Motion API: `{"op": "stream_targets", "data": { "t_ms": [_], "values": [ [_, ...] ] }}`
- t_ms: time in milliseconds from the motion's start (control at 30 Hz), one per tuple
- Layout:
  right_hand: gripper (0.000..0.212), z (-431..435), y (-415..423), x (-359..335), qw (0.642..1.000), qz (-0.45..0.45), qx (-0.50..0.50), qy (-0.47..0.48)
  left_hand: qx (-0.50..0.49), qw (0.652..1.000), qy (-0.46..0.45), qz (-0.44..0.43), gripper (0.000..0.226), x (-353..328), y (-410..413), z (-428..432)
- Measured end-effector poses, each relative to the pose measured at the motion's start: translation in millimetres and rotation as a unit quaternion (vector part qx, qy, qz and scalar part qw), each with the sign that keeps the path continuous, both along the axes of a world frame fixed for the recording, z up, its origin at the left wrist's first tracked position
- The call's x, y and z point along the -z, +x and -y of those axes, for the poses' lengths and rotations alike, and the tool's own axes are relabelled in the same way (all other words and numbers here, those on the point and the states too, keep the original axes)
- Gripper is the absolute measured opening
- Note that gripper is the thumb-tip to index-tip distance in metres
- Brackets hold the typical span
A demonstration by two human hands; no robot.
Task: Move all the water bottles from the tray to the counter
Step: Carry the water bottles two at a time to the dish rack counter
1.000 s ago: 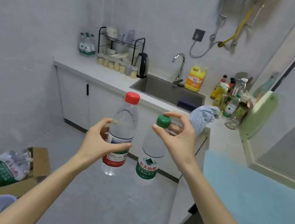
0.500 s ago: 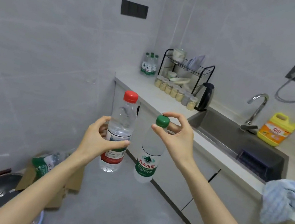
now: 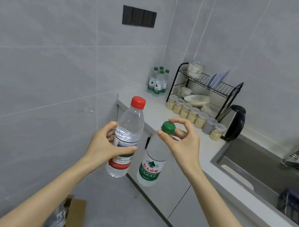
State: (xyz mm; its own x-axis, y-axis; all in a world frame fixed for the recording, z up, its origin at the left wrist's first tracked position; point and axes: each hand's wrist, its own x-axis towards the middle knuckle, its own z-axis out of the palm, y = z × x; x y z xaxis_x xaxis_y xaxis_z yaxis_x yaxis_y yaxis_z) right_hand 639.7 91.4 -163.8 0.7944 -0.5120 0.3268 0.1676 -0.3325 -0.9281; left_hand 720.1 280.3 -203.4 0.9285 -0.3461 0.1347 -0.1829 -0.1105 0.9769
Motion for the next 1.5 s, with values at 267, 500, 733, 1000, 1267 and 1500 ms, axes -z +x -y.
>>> {"op": "stream_targets", "data": {
  "t_ms": [267,500,733,1000,1267,1500],
  "values": [
    [0.039,63.6,144.2,-0.7,1.0,0.01,0.014,-0.002,0.011,1.0,0.01,0.006,0.058,2.0,150.7,70.7],
    [0.039,143.4,271.7,17.8,1.0,-0.012,-0.01,-0.008,-0.016,1.0,0.001,-0.012,0.063,22.7,277.1,147.3],
    [0.042,218.2,394.7,35.5,0.997,-0.061,-0.01,-0.047,-0.029,0.999,0.009,-0.045,0.065,38.1,390.9,217.9],
    [0.038,282.1,516.0,57.8,0.991,-0.095,0.007,-0.091,-0.008,0.997,0.035,-0.071,0.074,68.0,508.3,273.4],
    [0.037,322.3,601.7,89.4,0.982,-0.148,0.058,-0.099,0.082,0.992,0.07,-0.063,0.064,111.5,613.0,320.6],
    [0.038,343.4,653.1,105.3,0.97,-0.196,0.087,-0.117,0.118,0.986,0.069,-0.091,0.064,152.3,674.4,358.3]
  ]
}}
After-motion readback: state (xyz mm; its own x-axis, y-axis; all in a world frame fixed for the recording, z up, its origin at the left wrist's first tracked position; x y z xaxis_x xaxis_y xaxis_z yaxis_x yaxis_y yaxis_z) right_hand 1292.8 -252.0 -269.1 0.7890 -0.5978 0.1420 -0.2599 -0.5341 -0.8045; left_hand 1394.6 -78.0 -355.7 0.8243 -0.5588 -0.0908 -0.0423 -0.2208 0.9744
